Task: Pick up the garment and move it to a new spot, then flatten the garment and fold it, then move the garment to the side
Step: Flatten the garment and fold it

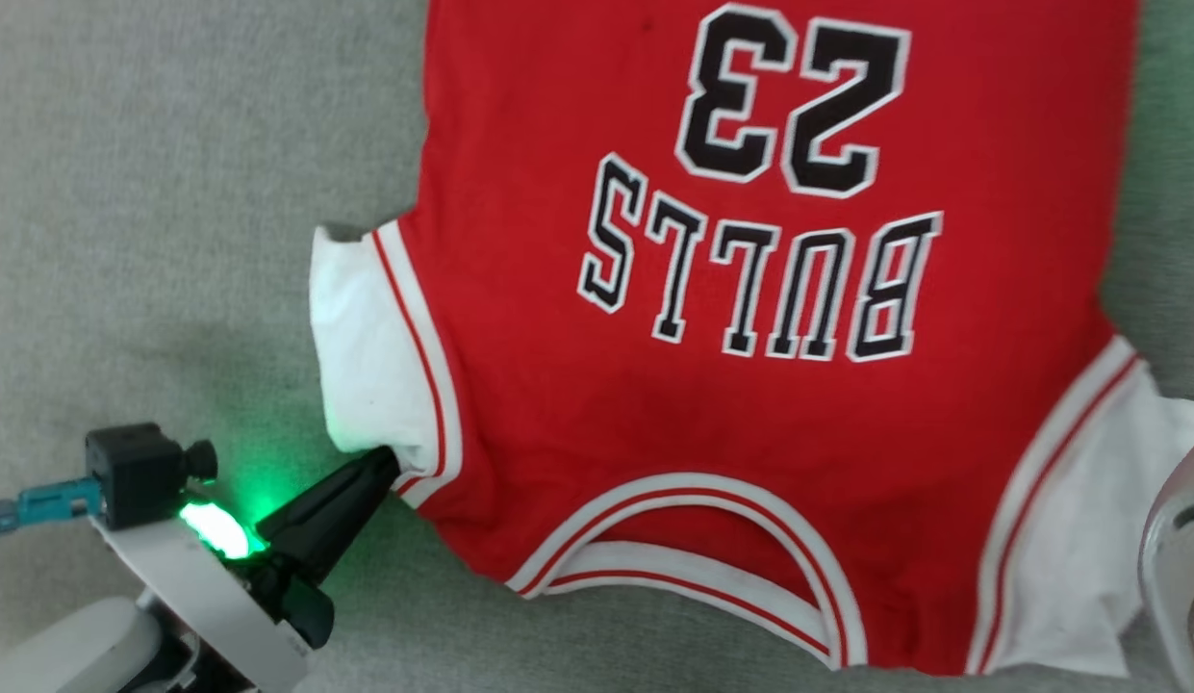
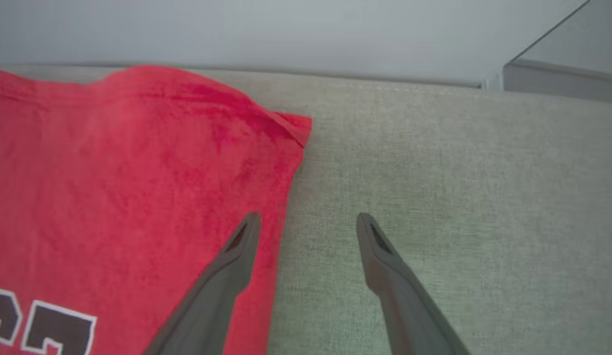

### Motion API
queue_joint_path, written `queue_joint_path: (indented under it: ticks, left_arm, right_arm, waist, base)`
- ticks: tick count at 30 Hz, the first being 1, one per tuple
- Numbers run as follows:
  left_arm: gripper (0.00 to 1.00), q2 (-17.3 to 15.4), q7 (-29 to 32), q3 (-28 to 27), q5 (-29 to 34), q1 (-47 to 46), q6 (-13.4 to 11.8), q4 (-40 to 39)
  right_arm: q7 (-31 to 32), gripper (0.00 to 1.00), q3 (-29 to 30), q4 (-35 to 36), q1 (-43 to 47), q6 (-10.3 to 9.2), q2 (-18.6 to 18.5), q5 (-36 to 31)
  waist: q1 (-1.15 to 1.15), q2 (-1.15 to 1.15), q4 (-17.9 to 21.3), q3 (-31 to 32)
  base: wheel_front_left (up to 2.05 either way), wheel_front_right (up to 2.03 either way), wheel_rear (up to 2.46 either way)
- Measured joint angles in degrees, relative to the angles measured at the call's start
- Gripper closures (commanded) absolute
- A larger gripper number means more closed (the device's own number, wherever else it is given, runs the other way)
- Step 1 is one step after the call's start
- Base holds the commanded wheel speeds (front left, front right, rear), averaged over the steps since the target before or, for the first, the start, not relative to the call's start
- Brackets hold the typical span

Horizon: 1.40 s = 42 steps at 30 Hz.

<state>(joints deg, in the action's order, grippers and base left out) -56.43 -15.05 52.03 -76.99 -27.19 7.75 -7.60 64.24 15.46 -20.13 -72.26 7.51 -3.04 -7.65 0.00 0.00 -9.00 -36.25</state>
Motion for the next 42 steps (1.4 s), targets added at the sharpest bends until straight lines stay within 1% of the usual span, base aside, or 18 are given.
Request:
queue_joint_path:
  ticks: [3, 7, 10, 12, 13, 14, 15, 21, 25, 28, 31, 34, 35, 38, 40, 42]
  left_arm:
    - [1.0, 0.3, -0.13, 0.88, 0.02, -1.42, 0.15, -0.6]
    - [1.0, 0.69, -0.36, 1.67, 0.0, -2.9, 0.36, -1.2]
    - [1.0, 0.88, -0.4, 1.23, -0.29, -3.08, 0.52, -1.69]
    - [1.0, 0.75, -0.45, 1.03, -0.29, -3.08, 0.52, -2.21]
    - [1.0, 0.65, -0.45, 0.83, -0.44, -3.02, 0.52, -2.4]
    - [1.0, 0.55, -0.45, 0.66, -0.64, -2.93, 0.53, -2.57]
    - [1.0, 0.43, -0.45, 0.52, -0.67, -2.85, 0.53, -2.64]
    - [1.0, 0.83, -0.32, -1.98, -0.66, -1.65, 0.51, -2.52]
    - [1.0, 1.89, -0.11, -5.28, -0.65, 0.42, 0.38, -1.55]
    - [1.0, 2.63, -0.1, -8.37, -0.46, 2.1, 0.18, -0.43]
    - [1.0, 2.8, -0.1, -11.07, 0.29, 4.07, -0.15, 0.85]
    - [1.0, 2.87, -0.08, -12.6, 0.9, 6.44, -0.19, 1.48]
    - [1.0, 2.91, -0.09, -12.93, 0.97, 6.88, -0.19, 1.63]
    - [1.0, 2.8, -0.09, -13.21, 1.36, 7.5, -0.2, 1.56]
    - [1.0, 2.57, -0.09, -13.4, 1.31, 7.55, -0.2, 1.58]
    - [1.0, 2.2, -0.09, -13.51, 1.14, 7.55, -0.2, 1.66]
  right_arm:
    - [0.16, 0.0, 3.22, -3.56, -2.59, 0.0, 0.07, -3.65]
    - [-2.48, 0.0, 6.09, -7.33, -5.17, 0.0, 0.08, -4.98]
    - [-3.52, 0.0, 6.68, -10.01, -7.26, -0.01, -0.31, -4.44]
    - [-3.48, 0.01, 6.06, -11.49, -8.28, -0.05, -0.51, -4.87]
    - [-3.46, 0.57, 5.57, -12.15, -8.77, -0.05, -0.64, -4.9]
    - [-3.6, 0.89, 5.37, -12.63, -9.3, -0.07, -0.71, -4.6]
    - [-4.15, 1.0, 5.36, -13.07, -9.54, -0.07, -0.7, -4.02]
    - [-6.51, 1.0, 4.33, -15.73, -10.14, -0.04, -0.03, -3.09]
    - [-3.9, 1.0, 0.66, -15.79, -8.99, -0.04, -0.01, -1.27]
    - [-1.46, 1.0, -3.18, -12.72, -5.76, -0.04, 0.02, 1.0]
    - [1.24, 1.0, -7.26, -6.65, -0.23, -0.03, -0.64, 4.53]
    - [5.16, 1.0, -10.47, 2.37, 8.08, -0.03, -3.34, 10.79]
    - [6.75, 1.0, -10.94, 5.98, 11.51, -0.03, -4.36, 13.14]
    - [13.01, 1.0, -11.4, 17.6, 23.41, -0.03, -5.92, 19.16]
    - [16.6, 1.0, -11.32, 25.41, 31.77, -0.03, -6.3, 21.95]
    - [18.58, 1.0, -10.59, 32.86, 39.2, -0.03, -6.0, 23.64]
  waist:
    - [0.0, 0.0, -1.32, -1.77]
    - [0.0, 0.0, -2.89, -3.79]
    - [0.0, 0.0, -3.64, -5.02]
    - [0.0, 0.0, -3.86, -5.64]
    - [0.0, 0.0, -3.85, -5.84]
    - [0.0, 0.0, -3.71, -5.96]
    - [0.0, 0.0, -3.56, -6.05]
    - [0.0, 0.0, -2.64, -5.38]
    - [0.0, 0.0, -1.82, -3.75]
    - [0.0, 0.0, -1.07, -2.03]
    - [0.0, 0.0, -0.29, 0.1]
    - [0.0, 0.0, 0.51, 2.49]
    - [0.0, 0.0, 0.78, 3.33]
    - [0.0, 0.0, 1.55, 5.75]
    - [0.0, 0.0, 2.1, 7.19]
    - [0.0, 0.0, 2.77, 8.43]
  base:
    - [0.0, 0.0, 0.0]
    - [0.0, 0.0, 0.0]
    - [0.0, 0.0, 0.0]
    - [0.0, 0.0, 0.0]
    - [0.0, 0.0, 0.0]
    - [0.0, 0.0, 0.0]
    - [0.0, 0.0, 0.0]
    - [0.0, 0.0, 0.0]
    - [0.0, 0.0, 0.0]
    - [0.0, 0.0, 0.0]
    - [0.0, 0.0, 0.0]
    - [0.0, 0.0, 0.0]
    - [0.0, 0.0, 0.0]
    - [0.0, 0.0, 0.0]
    - [0.0, 0.0, 0.0]
    - [0.0, 0.0, 0.0]
